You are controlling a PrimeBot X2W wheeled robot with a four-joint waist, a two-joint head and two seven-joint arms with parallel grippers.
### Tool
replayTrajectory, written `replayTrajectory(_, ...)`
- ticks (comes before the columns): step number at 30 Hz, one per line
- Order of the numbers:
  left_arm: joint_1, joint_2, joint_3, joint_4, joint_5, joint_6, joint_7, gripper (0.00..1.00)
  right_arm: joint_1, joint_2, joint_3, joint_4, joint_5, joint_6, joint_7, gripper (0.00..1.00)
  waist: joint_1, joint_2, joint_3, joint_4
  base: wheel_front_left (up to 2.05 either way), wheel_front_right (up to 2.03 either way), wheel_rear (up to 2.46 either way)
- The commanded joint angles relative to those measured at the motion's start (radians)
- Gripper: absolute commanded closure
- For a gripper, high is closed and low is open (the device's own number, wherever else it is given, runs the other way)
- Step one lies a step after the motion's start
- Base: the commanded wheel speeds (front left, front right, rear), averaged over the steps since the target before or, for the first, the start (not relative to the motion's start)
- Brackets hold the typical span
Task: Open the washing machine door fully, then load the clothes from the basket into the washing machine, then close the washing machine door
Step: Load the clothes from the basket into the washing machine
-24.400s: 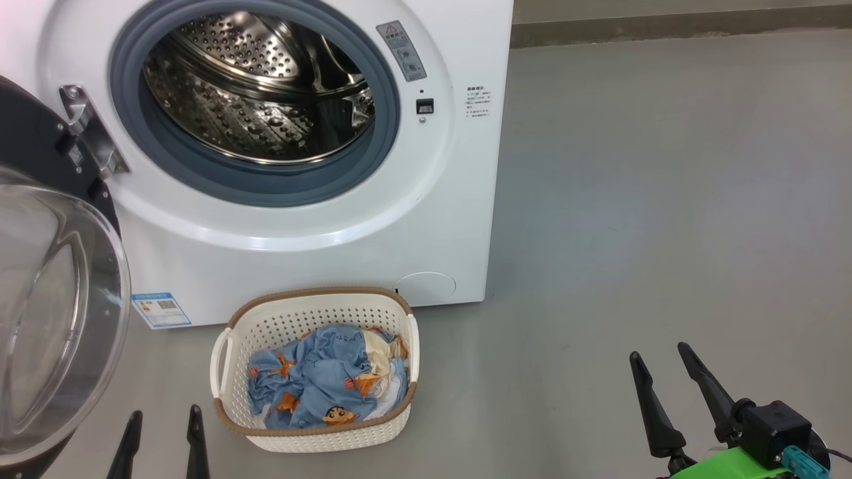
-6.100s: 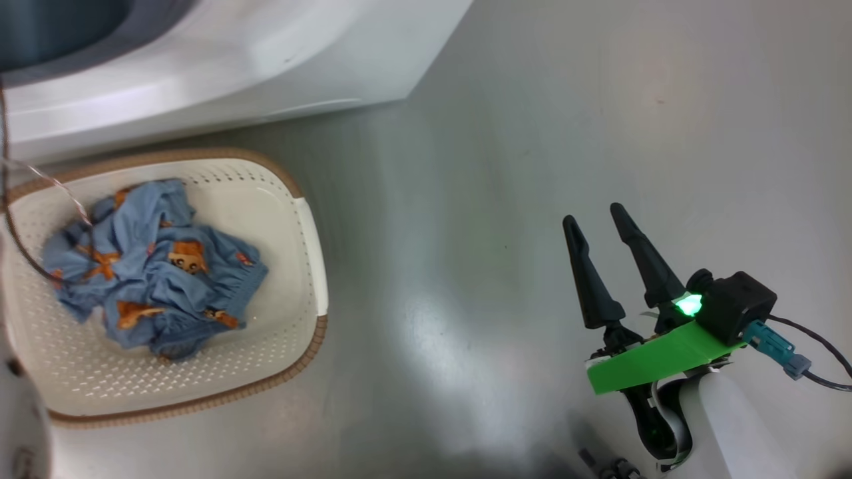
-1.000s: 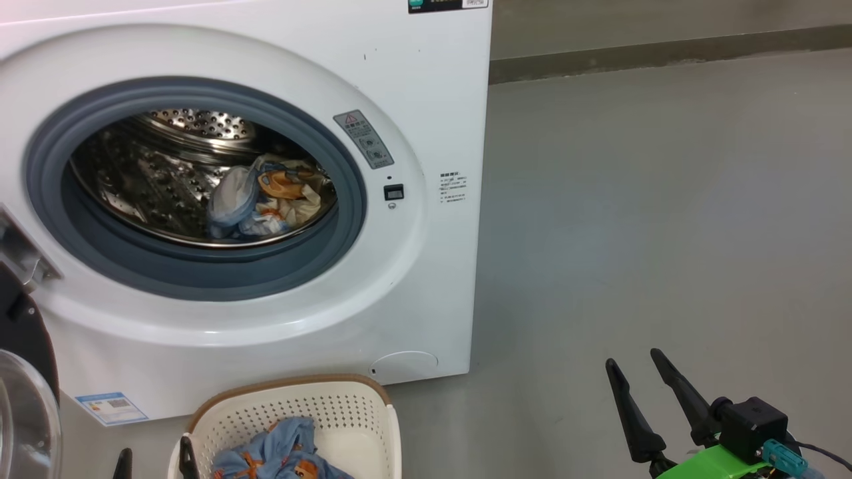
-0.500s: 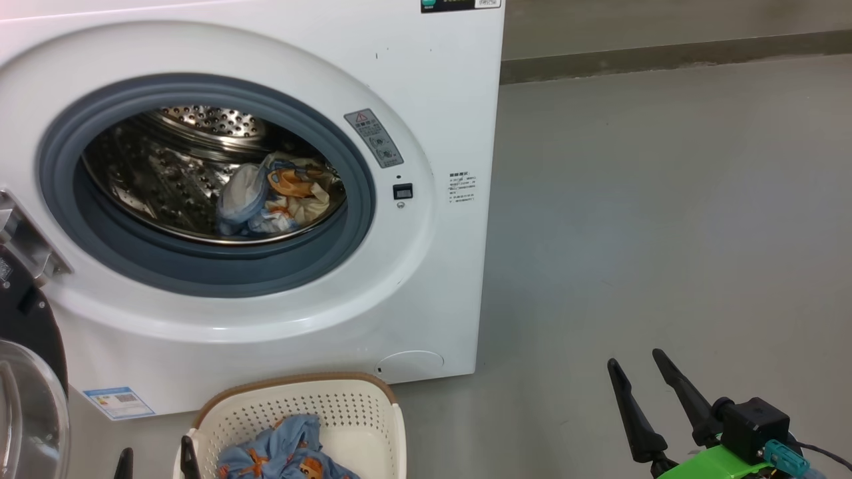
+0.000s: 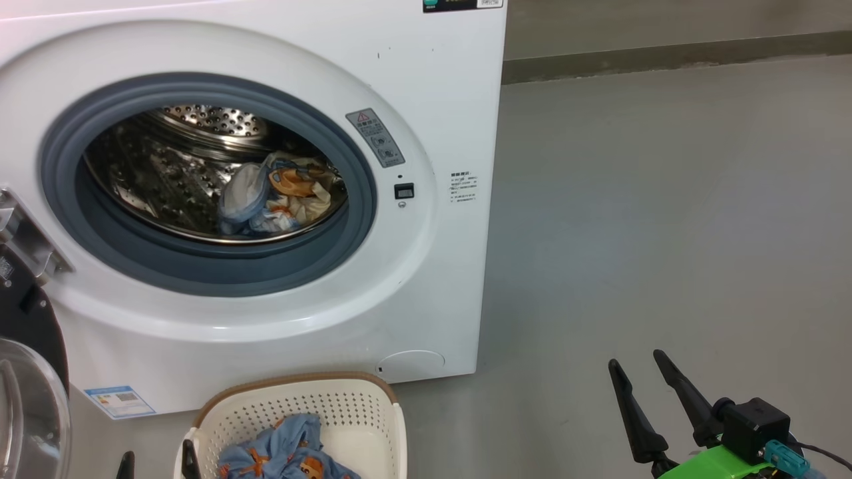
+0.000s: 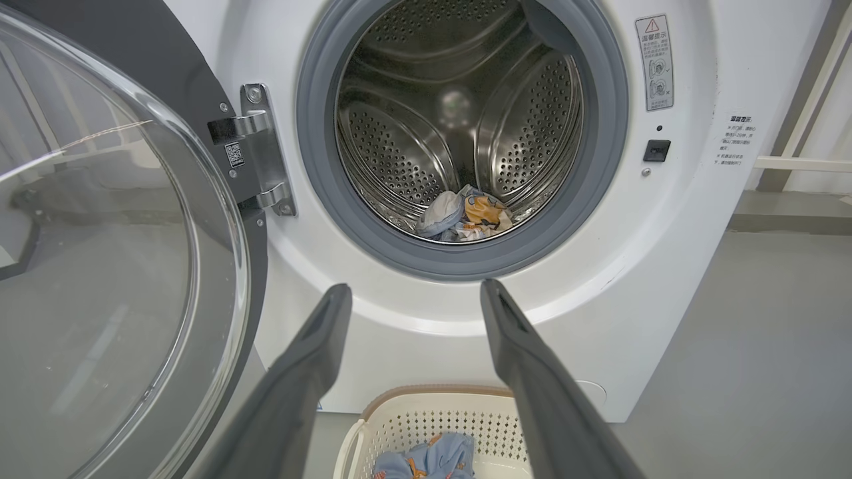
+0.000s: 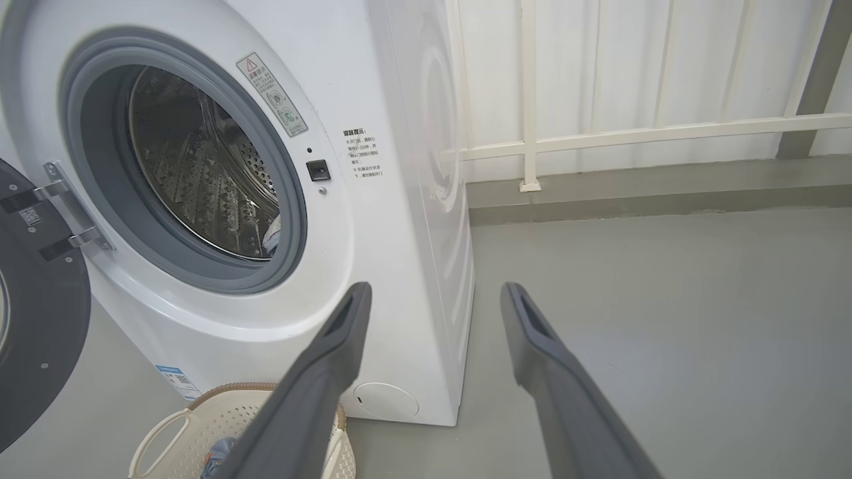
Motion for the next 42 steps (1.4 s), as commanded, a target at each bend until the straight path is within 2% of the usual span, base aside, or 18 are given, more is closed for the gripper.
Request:
replayTrajectory(1,-0.020,0.002,0.033,-0.029,-0.005,0.006,-0.008,0.00,-0.003,-0.009,0.024,-0.022,-0.008,0.002,-0.004,0.00,0.0000,0.0000,0.001,-0.001,0.00,0.00,0.00)
replayTrajectory(11,-0.017,0.002,0.033,-0.010,-0.011,-0.010,-0.008,0.00,0.002,-0.009,0.024,-0.018,-0.006,0.002,-0.004,0.00,0.0000,0.0000,0.017,-0.009,0.00,0.00,0.00)
replayTrajectory(19,-0.062,0.002,0.024,0.047,-0.040,-0.037,-0.008,0.00,-0.009,-0.005,0.024,-0.024,-0.003,0.002,-0.001,0.00,0.0000,0.0000,0.119,-0.019,0.00,0.00,0.00)
replayTrajectory(28,-0.195,0.002,0.031,0.152,-0.064,-0.098,-0.008,0.00,-0.065,0.003,0.019,-0.041,-0.006,0.002,-0.010,0.00,0.0000,0.0000,0.300,-0.025,0.00,0.00,0.00)
replayTrajectory(35,-0.342,0.005,0.089,0.287,-0.073,-0.182,-0.008,0.00,-0.123,0.021,0.037,-0.045,-0.010,0.002,-0.016,0.00,0.0000,0.0000,0.438,-0.035,0.00,0.00,0.00)
replayTrajectory(38,-0.414,0.026,0.108,0.351,-0.064,-0.215,-0.008,0.00,-0.152,0.029,0.043,-0.049,-0.012,0.002,-0.019,0.00,0.0000,0.0000,0.495,-0.045,0.00,0.00,0.00)
replayTrajectory(42,-0.510,0.057,0.119,0.431,-0.060,-0.237,-0.008,0.00,-0.184,0.036,0.048,-0.048,-0.014,0.002,-0.021,0.00,0.0000,0.0000,0.566,-0.056,0.00,0.00,0.00)
